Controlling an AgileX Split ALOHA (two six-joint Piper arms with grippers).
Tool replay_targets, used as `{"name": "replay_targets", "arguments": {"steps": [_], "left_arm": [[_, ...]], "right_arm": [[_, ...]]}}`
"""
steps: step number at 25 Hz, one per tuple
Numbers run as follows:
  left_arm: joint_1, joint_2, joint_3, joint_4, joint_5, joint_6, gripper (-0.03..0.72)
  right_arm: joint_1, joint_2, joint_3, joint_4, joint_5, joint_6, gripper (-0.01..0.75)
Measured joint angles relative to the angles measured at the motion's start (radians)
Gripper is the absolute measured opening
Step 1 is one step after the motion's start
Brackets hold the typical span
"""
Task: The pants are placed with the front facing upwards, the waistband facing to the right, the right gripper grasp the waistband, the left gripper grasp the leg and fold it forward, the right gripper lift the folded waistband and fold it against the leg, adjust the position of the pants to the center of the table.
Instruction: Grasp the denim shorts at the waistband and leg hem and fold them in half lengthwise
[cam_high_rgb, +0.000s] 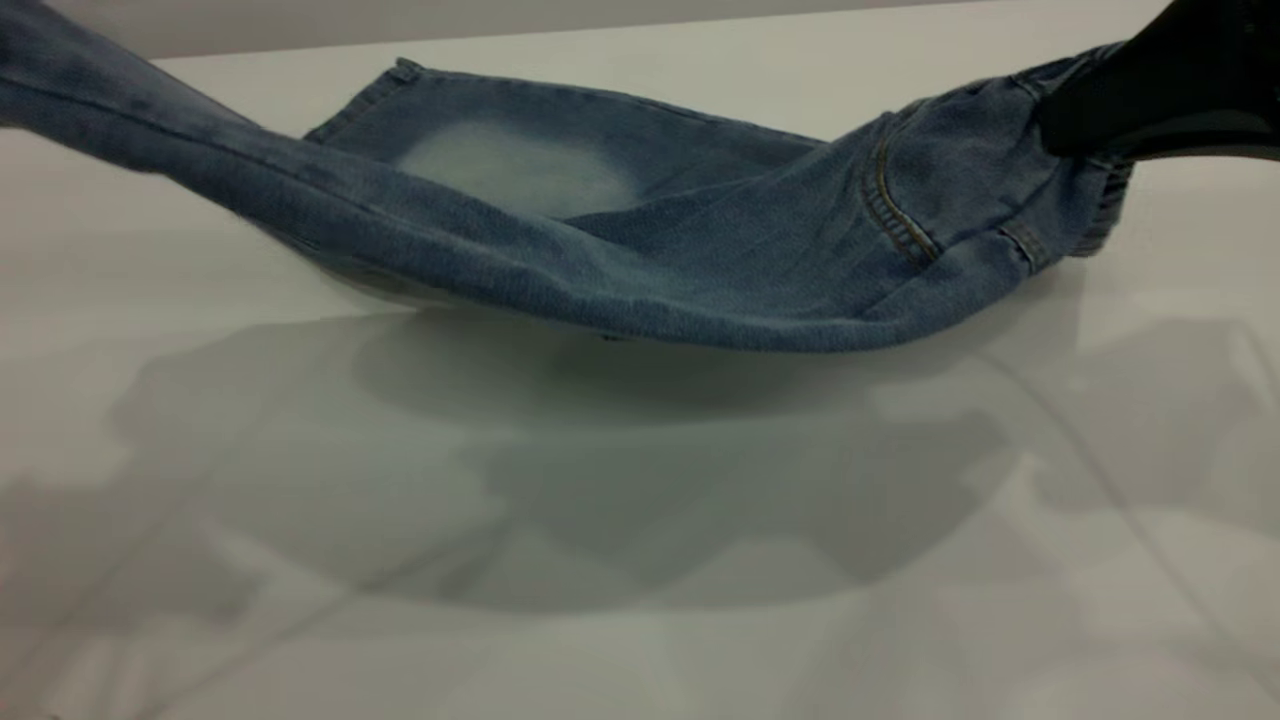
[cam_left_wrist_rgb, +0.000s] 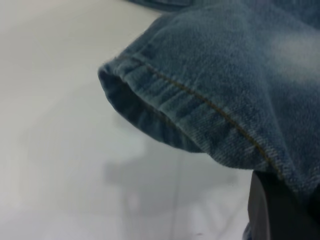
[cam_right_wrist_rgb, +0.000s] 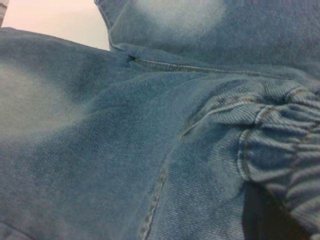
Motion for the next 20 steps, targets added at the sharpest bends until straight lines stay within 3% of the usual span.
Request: {"name": "replay_targets", "arguments": {"steps": [10,20], "left_arm": [[0.0,0.053,0.001,-0.005,-0.132,0.027,0.04],[0.0,0.188,0.001,-0.007,-0.276,0.027,0.04]], "right_arm": [[0.0,-0.015,0.004,0.014,-0.028,-0.002,0.039],[0.0,-0.006,0.002,0.04,-0.147,-0.026,0.039]]}}
